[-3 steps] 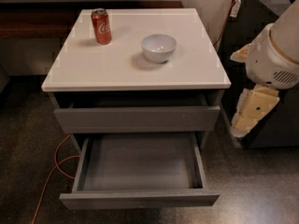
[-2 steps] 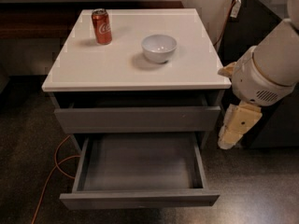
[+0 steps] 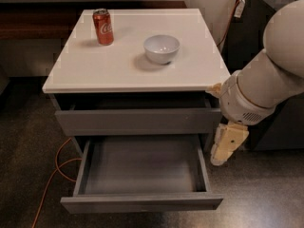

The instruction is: Close middle drawer

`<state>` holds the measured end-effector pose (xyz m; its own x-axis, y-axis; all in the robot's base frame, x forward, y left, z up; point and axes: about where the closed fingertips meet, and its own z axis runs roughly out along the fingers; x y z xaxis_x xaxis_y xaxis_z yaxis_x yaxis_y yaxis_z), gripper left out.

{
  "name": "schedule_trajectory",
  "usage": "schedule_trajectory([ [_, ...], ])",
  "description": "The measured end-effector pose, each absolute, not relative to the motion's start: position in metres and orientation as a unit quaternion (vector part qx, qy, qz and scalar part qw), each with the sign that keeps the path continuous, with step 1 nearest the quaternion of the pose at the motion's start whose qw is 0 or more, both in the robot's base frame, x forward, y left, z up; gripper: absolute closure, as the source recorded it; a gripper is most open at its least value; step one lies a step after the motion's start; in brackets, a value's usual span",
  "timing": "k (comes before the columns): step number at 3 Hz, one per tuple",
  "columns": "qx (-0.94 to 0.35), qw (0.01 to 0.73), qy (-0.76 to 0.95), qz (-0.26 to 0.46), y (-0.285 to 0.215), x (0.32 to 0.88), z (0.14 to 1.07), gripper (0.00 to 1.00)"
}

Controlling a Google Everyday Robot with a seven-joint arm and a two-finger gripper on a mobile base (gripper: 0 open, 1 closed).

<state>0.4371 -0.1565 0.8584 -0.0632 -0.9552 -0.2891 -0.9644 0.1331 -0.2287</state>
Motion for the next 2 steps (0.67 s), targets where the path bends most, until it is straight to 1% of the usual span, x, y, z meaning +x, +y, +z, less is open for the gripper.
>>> schedule_trajectory([
  [1, -0.692, 0.157, 0.705, 0.006, -0.1458, 0.4301, 0.8325, 0.00],
  [2, -0.692, 0.157, 0.705, 0.005, -0.1458, 0.4301, 0.8325, 0.00],
])
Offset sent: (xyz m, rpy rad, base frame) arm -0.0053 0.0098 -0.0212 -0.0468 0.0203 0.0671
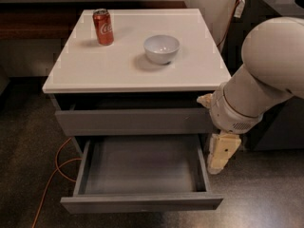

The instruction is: Close middle drawer

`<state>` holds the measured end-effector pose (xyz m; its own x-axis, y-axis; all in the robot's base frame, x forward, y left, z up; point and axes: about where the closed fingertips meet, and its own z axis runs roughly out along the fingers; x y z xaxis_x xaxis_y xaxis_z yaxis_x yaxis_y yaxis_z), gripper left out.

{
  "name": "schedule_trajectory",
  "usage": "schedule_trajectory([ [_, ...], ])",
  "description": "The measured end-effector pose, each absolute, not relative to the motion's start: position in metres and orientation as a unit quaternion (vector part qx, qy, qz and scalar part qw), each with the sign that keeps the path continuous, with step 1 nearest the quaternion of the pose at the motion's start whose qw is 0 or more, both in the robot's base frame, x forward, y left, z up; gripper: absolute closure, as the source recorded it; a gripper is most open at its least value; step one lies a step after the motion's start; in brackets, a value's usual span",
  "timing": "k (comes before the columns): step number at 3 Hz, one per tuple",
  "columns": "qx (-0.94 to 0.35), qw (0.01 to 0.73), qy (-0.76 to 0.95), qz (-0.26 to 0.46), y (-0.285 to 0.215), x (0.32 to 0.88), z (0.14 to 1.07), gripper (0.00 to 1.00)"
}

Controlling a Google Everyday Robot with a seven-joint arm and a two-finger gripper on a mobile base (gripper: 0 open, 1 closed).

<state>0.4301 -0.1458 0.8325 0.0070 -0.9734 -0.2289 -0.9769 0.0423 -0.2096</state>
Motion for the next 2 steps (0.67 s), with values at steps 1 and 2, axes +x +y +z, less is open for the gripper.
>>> schedule_trajectory([
  [1, -0.701, 0.140, 0.699, 0.019, -0.141, 0.429, 0.810, 0.00],
  [2, -0.708, 0.134, 0.693, 0.025, -0.137, 0.428, 0.782, 0.00],
])
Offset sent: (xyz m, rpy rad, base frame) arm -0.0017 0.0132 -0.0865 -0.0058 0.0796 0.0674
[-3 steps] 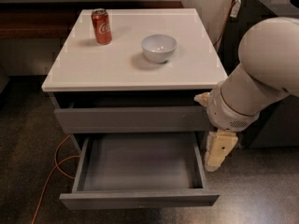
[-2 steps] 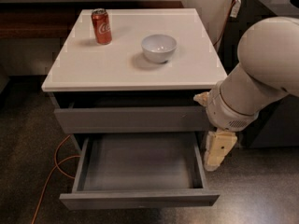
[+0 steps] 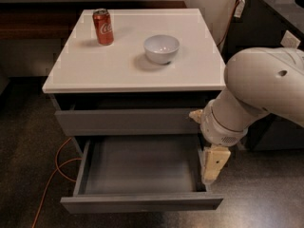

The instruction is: Close middle drawer

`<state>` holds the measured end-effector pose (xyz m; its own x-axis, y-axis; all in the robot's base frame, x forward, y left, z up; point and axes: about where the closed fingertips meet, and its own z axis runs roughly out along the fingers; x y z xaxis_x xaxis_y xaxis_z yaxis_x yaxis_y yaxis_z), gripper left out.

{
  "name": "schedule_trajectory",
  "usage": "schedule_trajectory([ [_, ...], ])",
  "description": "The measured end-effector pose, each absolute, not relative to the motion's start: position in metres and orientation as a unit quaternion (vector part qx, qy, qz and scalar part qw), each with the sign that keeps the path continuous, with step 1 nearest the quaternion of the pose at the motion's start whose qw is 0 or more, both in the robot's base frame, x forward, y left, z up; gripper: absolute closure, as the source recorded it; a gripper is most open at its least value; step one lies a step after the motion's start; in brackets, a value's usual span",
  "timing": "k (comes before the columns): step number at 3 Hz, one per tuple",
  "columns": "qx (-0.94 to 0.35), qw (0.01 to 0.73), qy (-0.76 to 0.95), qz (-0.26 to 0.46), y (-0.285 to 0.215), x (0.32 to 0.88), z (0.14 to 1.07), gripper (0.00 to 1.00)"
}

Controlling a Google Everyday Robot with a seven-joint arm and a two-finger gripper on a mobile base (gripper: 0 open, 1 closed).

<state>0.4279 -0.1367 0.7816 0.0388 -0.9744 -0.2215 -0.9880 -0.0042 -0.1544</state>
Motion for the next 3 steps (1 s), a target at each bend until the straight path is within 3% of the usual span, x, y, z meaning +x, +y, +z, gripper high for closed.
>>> schedule_trajectory([
  [3, -0.721, 0.150, 0.671, 0.085, -0.110, 0.413, 0.675, 0.00],
])
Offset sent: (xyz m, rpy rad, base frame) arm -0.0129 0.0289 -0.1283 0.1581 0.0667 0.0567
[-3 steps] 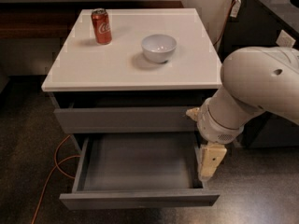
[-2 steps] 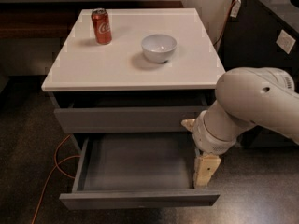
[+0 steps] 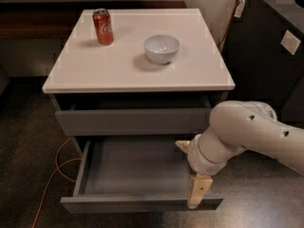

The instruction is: Close middle drawer

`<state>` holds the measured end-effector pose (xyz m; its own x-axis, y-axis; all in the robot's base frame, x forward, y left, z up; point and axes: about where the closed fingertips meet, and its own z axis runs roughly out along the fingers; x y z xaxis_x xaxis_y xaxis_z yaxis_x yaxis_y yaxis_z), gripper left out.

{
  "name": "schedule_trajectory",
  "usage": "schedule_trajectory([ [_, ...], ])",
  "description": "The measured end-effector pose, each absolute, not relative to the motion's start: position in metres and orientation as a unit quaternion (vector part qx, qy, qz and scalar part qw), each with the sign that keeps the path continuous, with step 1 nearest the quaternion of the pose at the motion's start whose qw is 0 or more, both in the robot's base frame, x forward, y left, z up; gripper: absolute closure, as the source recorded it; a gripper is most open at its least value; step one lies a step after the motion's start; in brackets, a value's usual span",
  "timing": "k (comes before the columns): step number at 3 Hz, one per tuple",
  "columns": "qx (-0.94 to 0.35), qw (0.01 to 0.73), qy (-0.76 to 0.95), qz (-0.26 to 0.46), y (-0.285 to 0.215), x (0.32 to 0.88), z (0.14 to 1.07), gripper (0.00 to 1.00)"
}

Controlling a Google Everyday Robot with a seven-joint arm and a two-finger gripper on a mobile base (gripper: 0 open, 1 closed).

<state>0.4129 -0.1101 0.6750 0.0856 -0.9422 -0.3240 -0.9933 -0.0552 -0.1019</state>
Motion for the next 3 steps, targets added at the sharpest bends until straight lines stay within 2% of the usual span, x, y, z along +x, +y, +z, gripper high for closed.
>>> schedule_trajectory([
  [3, -0.713, 0.127, 0.679, 0.124, -0.109, 0.383, 0.557, 0.00],
])
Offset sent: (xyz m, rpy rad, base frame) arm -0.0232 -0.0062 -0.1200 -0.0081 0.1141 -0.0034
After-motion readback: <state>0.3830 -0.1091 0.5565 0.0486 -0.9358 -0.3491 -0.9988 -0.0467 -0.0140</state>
